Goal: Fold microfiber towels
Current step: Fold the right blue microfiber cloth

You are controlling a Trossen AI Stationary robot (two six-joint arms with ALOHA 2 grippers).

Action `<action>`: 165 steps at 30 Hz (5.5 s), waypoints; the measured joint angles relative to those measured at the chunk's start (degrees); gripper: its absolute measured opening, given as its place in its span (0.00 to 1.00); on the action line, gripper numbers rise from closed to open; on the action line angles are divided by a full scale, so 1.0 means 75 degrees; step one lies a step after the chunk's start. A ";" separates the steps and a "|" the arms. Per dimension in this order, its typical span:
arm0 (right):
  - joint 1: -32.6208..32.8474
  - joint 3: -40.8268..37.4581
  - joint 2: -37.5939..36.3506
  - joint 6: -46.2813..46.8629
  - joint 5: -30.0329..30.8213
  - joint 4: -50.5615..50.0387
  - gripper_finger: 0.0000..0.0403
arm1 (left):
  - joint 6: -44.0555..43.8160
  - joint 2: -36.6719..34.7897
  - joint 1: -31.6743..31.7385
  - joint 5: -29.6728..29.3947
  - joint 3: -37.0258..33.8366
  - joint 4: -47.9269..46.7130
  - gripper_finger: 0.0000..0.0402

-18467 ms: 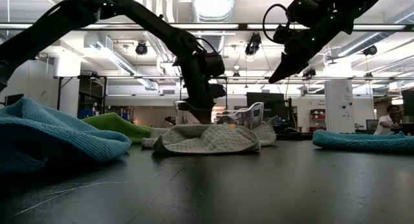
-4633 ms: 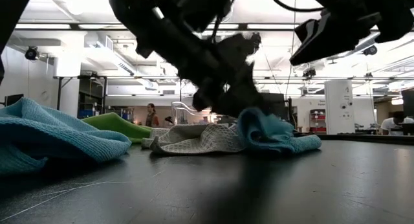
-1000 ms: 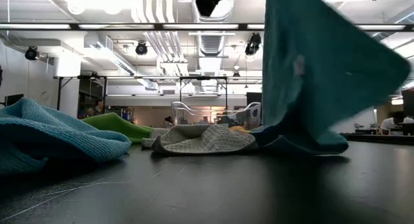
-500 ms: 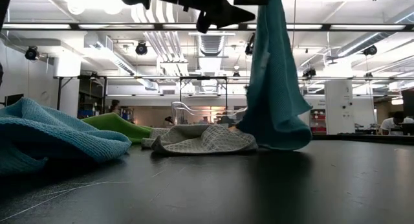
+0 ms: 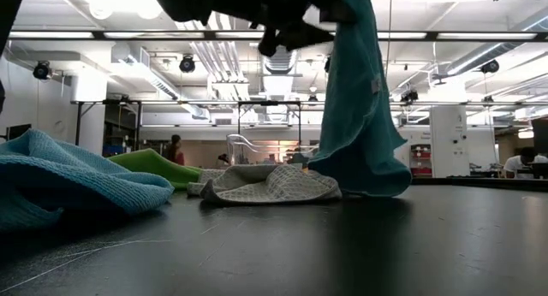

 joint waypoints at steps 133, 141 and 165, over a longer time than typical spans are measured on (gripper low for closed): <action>-0.0047 -0.0557 -0.2119 0.1656 -0.0748 -0.4289 0.02 | 0.0314 -0.2307 0.0757 0.4018 0.0221 -0.5432 0.00; -0.0044 -0.0557 -0.2274 0.1585 -0.0984 -0.4308 0.02 | 0.0604 -0.2295 0.0822 0.4058 0.0500 -0.5388 0.00; 0.2485 -0.3537 -0.1842 0.4155 -0.5948 -0.0144 0.02 | -0.2122 -0.0675 -0.1596 0.4825 0.0427 -0.5239 0.00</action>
